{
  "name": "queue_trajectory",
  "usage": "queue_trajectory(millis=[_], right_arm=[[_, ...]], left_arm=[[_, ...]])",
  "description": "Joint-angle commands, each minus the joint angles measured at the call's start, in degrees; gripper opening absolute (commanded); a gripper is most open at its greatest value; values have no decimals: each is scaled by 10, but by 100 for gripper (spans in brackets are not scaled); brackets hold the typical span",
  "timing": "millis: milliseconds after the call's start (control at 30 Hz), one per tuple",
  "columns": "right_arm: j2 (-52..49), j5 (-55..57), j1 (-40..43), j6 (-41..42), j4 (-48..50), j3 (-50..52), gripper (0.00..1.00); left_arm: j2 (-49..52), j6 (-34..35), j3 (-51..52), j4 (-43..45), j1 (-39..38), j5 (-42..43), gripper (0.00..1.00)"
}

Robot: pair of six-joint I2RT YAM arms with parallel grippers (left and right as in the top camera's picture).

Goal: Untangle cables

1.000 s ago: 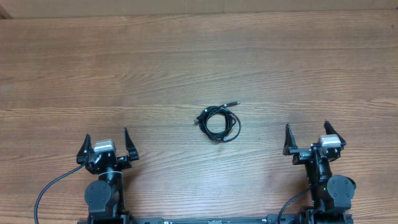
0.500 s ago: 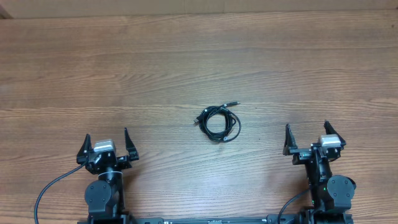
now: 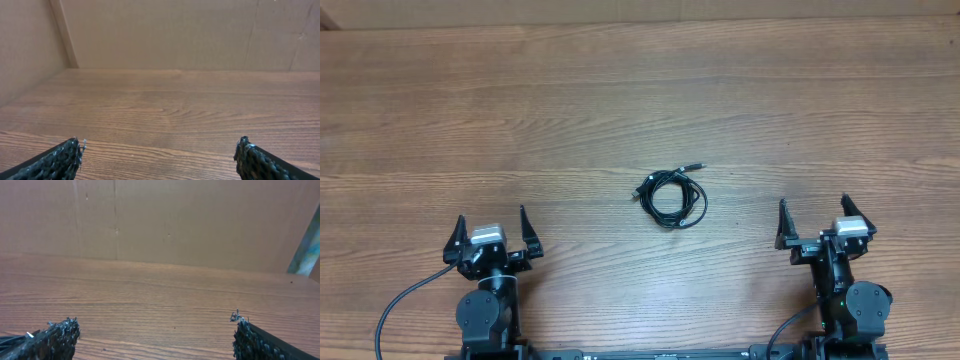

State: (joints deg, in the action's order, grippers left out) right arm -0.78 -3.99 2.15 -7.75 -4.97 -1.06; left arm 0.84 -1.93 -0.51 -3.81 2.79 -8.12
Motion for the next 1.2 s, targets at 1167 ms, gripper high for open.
queue_trajectory(millis=[1167], right_arm=[[6,7,-2,-2,3,6,100]], left_arm=[[91,289,-402,-49,2,472,100]])
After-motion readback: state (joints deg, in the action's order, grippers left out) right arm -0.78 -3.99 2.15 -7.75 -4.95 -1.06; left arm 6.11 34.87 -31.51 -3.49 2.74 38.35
